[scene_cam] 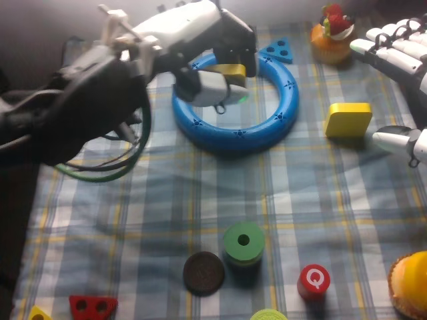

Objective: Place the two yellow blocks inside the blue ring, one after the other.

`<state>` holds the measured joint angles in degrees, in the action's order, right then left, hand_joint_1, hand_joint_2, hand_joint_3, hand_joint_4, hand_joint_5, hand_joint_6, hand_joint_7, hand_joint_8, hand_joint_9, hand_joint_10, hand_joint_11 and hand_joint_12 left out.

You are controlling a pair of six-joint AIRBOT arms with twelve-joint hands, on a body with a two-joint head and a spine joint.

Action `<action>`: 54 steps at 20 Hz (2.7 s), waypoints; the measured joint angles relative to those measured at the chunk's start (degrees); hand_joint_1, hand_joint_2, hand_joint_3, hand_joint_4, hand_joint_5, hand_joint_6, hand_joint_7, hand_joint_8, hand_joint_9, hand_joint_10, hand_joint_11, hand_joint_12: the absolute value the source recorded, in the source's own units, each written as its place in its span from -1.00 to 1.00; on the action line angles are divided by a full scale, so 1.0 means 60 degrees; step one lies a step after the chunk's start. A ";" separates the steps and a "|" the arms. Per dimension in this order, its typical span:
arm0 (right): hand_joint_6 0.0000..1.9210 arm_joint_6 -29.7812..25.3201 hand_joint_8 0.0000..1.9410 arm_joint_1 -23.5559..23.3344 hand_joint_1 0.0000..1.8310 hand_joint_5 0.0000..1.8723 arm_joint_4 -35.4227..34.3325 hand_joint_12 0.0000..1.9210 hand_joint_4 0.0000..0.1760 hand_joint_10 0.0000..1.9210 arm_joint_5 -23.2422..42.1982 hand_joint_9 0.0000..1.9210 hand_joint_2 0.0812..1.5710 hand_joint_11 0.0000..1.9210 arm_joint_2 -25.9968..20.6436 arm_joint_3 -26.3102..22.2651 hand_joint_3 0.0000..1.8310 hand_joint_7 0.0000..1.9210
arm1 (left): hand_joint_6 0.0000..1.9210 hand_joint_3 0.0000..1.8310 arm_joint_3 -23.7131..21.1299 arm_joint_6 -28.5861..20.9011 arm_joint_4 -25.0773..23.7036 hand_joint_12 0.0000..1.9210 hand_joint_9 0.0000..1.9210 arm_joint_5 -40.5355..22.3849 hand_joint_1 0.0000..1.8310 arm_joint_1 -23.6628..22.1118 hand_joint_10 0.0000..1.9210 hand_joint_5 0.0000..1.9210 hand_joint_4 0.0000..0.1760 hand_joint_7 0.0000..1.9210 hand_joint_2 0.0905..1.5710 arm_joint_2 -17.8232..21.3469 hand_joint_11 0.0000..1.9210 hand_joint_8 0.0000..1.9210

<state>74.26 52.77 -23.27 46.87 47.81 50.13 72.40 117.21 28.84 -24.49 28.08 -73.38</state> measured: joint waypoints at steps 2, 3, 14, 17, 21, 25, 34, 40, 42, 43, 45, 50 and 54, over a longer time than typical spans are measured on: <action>-1.00 -0.0004 -1.00 0.0000 -0.40 -1.00 -0.0015 -1.00 -1.00 -1.00 -0.0040 -1.00 0.59 -1.00 0.0047 0.0018 -1.00 -1.00 | 0.19 -0.99 0.0543 0.0525 0.0732 0.98 -0.50 0.0583 0.27 -0.0033 0.46 -0.10 -1.00 -0.29 0.53 -0.0484 -0.86 0.55; -1.00 -0.0004 -1.00 0.0000 -0.40 -1.00 0.0007 -1.00 -1.00 -1.00 -0.0029 -1.00 0.59 -1.00 0.0047 0.0018 -1.00 -1.00 | 0.32 -0.99 0.0721 0.0871 0.1075 0.95 -0.57 0.0831 0.24 -0.0051 0.35 -0.17 -1.00 -0.33 0.57 -0.0659 -0.97 0.57; -1.00 -0.0004 -1.00 0.0007 -0.37 -1.00 0.0087 -1.00 -0.92 -1.00 -0.0178 -1.00 0.58 -1.00 0.0113 0.0186 -1.00 -1.00 | -1.00 -0.99 -0.0903 -0.0313 -0.0601 -0.10 -0.88 -0.0328 -0.52 -0.0117 -0.88 -0.77 -0.21 -0.81 0.61 0.0597 -1.00 -1.00; -1.00 -0.0004 -1.00 -0.0055 -0.26 -1.00 0.0022 -1.00 -1.00 -1.00 -0.0470 -1.00 0.56 -1.00 0.0386 0.0444 -1.00 -1.00 | -0.98 -0.99 -0.1676 -0.1468 -0.1610 -0.20 -0.86 -0.1574 -0.46 0.0193 -0.90 -0.70 -0.79 -0.76 0.73 0.1370 -1.00 -0.99; -1.00 -0.0011 -0.99 -0.0499 -0.26 -0.98 -0.0022 -0.26 -1.00 -0.98 -0.1045 -0.93 0.57 -1.00 0.0947 0.0965 -1.00 -0.94 | -0.99 -1.00 -0.2058 -0.2539 -0.1814 -0.29 -0.85 -0.2539 -0.38 0.0907 -0.93 -0.66 -0.82 -0.77 0.76 0.1730 -1.00 -1.00; -0.97 -0.0007 -0.92 -0.0805 -0.15 -0.70 -0.0412 0.52 -1.00 -0.35 -0.1690 -0.80 0.61 -1.00 0.1530 0.1614 -1.00 -0.55 | -0.99 -1.00 -0.2178 -0.2637 -0.1902 -0.28 -0.84 -0.3100 -0.26 0.1005 -0.94 -0.65 -0.86 -0.76 0.72 0.1902 -1.00 -1.00; 0.46 -0.0051 0.55 -0.1523 0.43 -0.40 -0.0277 0.98 -1.00 0.77 -0.2397 -0.37 0.62 -0.53 0.2044 0.2142 -1.00 -0.24 | -0.99 -1.00 -0.2448 -0.2699 -0.1628 0.20 -0.76 -0.3577 -0.26 0.1570 -0.91 -0.61 -1.00 -0.68 0.71 0.2302 -1.00 -0.99; 0.49 -0.0055 0.46 -0.2368 0.29 -0.34 0.0667 0.86 -1.00 0.53 -0.2299 -0.35 0.60 -0.57 0.1967 0.2000 -1.00 -0.20 | -1.00 -1.00 -0.2623 -0.2699 -0.1137 0.08 -0.79 -0.4040 -0.30 0.2040 -0.94 -0.64 -0.85 -0.74 0.71 0.2514 -1.00 -1.00; 0.55 -0.0047 0.53 -0.2758 0.23 -0.37 0.0823 0.91 -1.00 0.46 -0.2448 -0.42 0.63 -0.70 0.2273 0.2277 -1.00 -0.23 | -0.99 -1.00 -0.2583 -0.2699 -0.0976 0.14 -0.77 -0.4003 -0.24 0.2098 -0.94 -0.61 -1.00 -0.73 0.71 0.2514 -1.00 -1.00; 0.59 -0.0051 0.53 -0.3031 0.21 -0.39 0.0860 0.88 -1.00 0.42 -0.2637 -0.45 0.65 -0.76 0.2586 0.2557 -1.00 -0.25 | -0.99 -1.00 -0.2583 -0.2696 -0.0929 0.20 -0.74 -0.4033 -0.22 0.2164 -0.94 -0.60 -1.00 -0.71 0.71 0.2514 -1.00 -1.00; 0.46 -0.0047 0.42 -0.3432 0.41 -0.34 0.1045 0.79 -1.00 0.60 -0.3016 -0.33 0.58 -0.64 0.3104 0.3016 -1.00 -0.17 | -0.99 -1.00 -0.2539 -0.2696 -0.0805 0.17 -0.72 -0.3971 -0.29 0.2302 -0.95 -0.57 -0.99 -0.69 0.74 0.2514 -1.00 -0.99; 0.29 -0.0029 0.47 -0.3920 0.45 -0.29 0.1242 0.82 -1.00 0.71 -0.3978 -0.28 0.57 -0.54 0.4280 0.4003 -1.00 -0.22 | -1.00 -1.00 -0.2393 -0.2692 -0.0412 0.15 -0.67 -0.3927 -0.19 0.2393 -0.97 -0.56 -1.00 -0.64 0.73 0.2510 -1.00 -1.00; -0.69 -0.0004 -0.56 -0.3945 0.05 -0.63 0.1235 0.56 -1.00 -0.22 -0.4430 -0.60 0.56 -0.99 0.4488 0.4237 -1.00 -0.44 | -0.99 -1.00 -0.2364 -0.2696 -0.0444 0.18 -0.67 -0.3909 -0.24 0.2393 -0.98 -0.54 -1.00 -0.65 0.74 0.2484 -1.00 -1.00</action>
<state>74.24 29.10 -15.86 20.29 74.74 75.55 58.22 101.03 26.17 -47.94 42.44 -58.48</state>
